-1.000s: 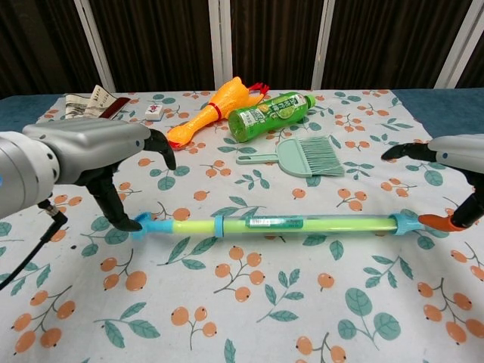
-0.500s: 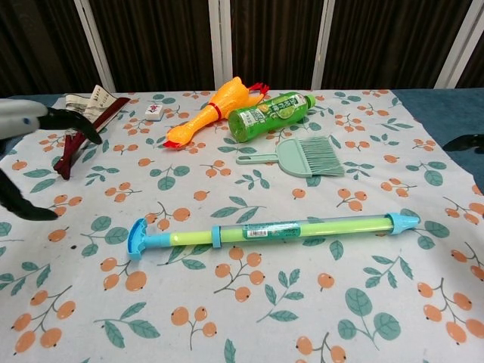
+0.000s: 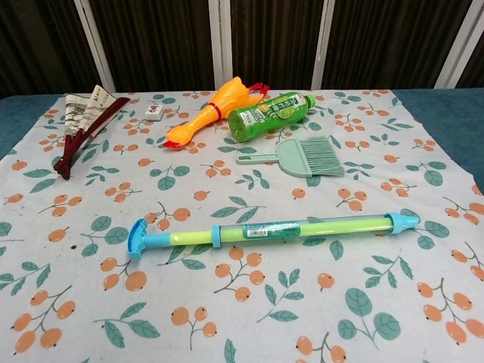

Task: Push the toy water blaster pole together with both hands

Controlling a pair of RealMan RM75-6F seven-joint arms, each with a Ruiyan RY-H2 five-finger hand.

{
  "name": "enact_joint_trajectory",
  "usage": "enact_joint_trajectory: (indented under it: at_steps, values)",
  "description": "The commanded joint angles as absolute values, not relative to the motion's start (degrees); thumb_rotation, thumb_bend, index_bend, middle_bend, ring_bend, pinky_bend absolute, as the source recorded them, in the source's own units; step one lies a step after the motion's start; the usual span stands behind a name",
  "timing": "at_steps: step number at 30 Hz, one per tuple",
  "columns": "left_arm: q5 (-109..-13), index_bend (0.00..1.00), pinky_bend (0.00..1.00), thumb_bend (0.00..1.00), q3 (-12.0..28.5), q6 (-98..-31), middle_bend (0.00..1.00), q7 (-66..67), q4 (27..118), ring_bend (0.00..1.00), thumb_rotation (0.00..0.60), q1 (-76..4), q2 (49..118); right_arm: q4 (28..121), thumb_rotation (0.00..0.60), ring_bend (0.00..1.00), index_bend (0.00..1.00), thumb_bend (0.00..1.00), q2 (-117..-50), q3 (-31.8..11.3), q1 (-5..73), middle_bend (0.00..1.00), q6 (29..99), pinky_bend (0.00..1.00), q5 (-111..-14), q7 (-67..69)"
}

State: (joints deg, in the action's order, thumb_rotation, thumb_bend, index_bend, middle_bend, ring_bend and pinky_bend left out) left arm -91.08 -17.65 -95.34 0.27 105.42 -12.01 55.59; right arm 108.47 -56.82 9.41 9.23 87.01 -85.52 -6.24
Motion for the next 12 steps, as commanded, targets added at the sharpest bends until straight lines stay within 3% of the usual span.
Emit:
enact_joint_trajectory:
  at_steps: [1, 7, 12]
  values:
    - [-94.50, 0.02, 0.01, 0.19, -18.15, -102.52, 0.00, -4.46, 95.39, 0.00, 0.600, -4.57, 56.15, 99.99, 0.600, 0.00, 0.00, 0.42, -58.17, 10.87, 2.68, 0.00, 95.66, 0.00, -92.62, -1.55]
    - [-93.83, 0.01, 0.00, 0.18, -13.73, -107.32, 0.00, -7.99, 87.05, 0.00, 0.600, -0.83, 59.17, 96.39, 0.600, 0.00, 0.00, 0.42, -58.48, 10.31, -0.36, 0.00, 98.02, 0.00, -92.85, 6.20]
    - [-93.04, 0.01, 0.00, 0.18, -12.51, -104.78, 0.00, -9.27, 86.70, 0.00, 0.600, -0.54, 59.08, 97.11, 0.600, 0.00, 0.00, 0.42, -57.60, 9.81, -0.45, 0.00, 96.12, 0.00, -92.56, 7.30]
